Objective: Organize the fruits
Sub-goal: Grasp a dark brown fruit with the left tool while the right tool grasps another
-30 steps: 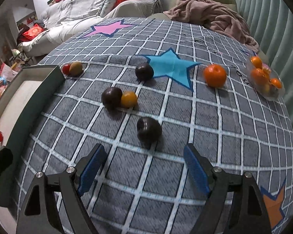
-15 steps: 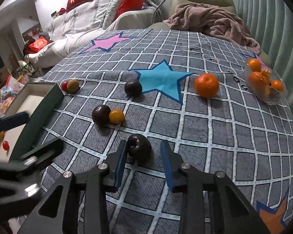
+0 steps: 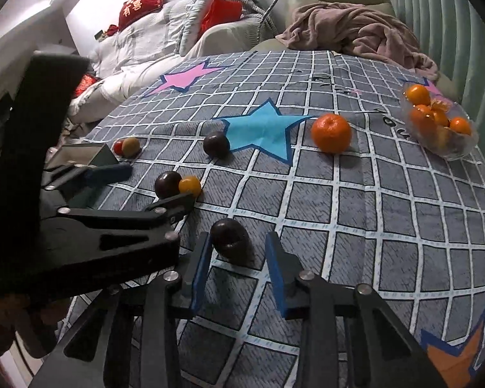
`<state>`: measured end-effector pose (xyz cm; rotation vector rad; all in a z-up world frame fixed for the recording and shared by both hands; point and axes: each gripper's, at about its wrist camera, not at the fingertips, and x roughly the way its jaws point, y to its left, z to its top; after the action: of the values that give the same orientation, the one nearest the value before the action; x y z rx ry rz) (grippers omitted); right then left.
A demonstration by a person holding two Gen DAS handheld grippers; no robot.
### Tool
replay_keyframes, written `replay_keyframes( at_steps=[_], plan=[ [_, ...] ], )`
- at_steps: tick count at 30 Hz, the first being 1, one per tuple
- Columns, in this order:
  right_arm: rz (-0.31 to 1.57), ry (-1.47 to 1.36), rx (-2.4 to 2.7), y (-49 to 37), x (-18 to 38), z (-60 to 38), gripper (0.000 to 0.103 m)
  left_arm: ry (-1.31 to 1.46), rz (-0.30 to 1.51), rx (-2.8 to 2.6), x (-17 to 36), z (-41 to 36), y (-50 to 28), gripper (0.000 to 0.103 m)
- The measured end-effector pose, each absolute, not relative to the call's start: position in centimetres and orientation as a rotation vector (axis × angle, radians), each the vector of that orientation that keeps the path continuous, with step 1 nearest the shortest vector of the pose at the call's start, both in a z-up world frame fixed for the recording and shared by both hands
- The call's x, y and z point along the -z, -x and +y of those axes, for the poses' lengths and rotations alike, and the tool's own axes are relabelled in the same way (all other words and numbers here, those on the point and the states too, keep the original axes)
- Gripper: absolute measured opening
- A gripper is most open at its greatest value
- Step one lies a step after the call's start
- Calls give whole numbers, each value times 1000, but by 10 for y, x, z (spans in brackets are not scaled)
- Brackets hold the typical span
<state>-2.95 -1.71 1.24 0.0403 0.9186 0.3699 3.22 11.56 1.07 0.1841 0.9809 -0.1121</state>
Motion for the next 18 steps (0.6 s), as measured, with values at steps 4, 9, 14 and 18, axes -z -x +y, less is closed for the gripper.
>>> replay_keyframes(
  at_steps=[4, 9, 14, 18],
  plan=[
    [934, -72, -386, 26, -9, -20, 46, -133, 983, 160, -12, 115, -34, 56],
    [951, -115, -429, 31, -8, -26, 30, -166, 969, 189, -12, 104, -29, 32],
    [953, -113, -426, 45, -10, -30, 25, -152, 967, 180, -14, 107, -14, 30],
    [967, -138, -420, 57, -9, -38, 25, -129, 975, 173, -14, 115, 7, 30]
  ],
)
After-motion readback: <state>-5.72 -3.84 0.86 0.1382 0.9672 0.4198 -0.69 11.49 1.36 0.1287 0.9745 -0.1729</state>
